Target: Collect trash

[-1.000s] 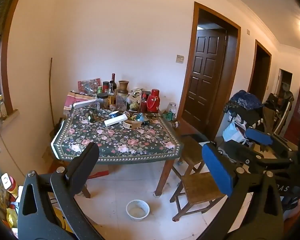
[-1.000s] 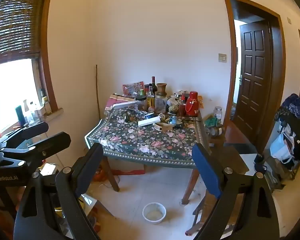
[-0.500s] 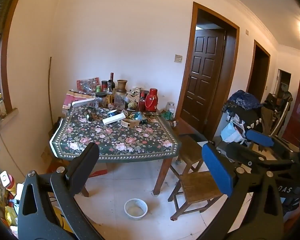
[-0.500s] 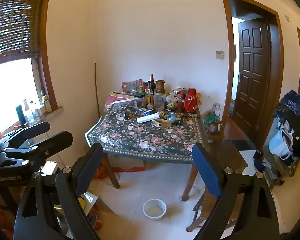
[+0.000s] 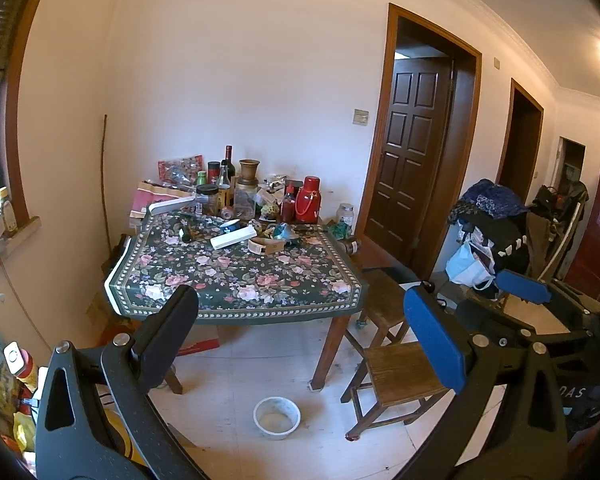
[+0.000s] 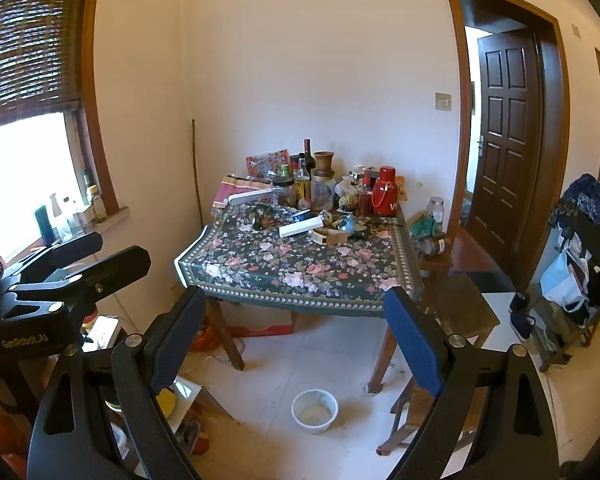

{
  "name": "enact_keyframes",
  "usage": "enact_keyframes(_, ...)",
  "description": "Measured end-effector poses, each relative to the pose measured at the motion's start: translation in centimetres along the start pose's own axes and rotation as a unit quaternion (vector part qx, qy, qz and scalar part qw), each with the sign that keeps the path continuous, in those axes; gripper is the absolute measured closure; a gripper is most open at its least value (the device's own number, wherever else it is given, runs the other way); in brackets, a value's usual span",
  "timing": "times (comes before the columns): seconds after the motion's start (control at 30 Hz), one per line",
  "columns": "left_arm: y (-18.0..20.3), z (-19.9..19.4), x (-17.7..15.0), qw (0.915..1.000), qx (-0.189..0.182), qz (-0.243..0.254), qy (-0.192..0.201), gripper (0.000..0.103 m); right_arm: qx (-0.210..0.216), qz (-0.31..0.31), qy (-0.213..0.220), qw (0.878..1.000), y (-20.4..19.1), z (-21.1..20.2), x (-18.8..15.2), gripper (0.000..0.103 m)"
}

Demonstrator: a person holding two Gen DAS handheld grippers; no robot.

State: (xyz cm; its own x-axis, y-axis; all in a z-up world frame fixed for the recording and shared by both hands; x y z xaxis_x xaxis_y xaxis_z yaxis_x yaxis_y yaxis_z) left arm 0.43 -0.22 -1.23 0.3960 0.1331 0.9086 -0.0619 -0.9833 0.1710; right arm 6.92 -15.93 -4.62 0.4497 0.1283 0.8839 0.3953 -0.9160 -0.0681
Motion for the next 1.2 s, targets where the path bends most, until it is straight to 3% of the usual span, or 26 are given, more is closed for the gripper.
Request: enact_keyframes(1.2, -0.16, -0.04, -0.07, 1.0000, -0.003, 0.006, 0.002, 0.000, -0.010, 0.005, 0.003, 1.000, 0.18, 0.03, -0.32, 0.014)
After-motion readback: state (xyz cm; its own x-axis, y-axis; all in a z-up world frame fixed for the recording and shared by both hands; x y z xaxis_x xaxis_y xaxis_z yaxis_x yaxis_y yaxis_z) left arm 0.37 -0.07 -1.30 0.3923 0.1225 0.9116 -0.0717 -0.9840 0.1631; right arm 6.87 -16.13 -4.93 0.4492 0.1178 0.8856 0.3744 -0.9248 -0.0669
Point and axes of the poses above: each gripper's, at about its wrist camera, not at the fingertips, and z roughly the way its jaws point, y to its right, x to its top, the point moved 2 cm from there along z, roughly the way its jaws point, and after that the axes turned 7 degrees about -x, right-handed, at the moved point
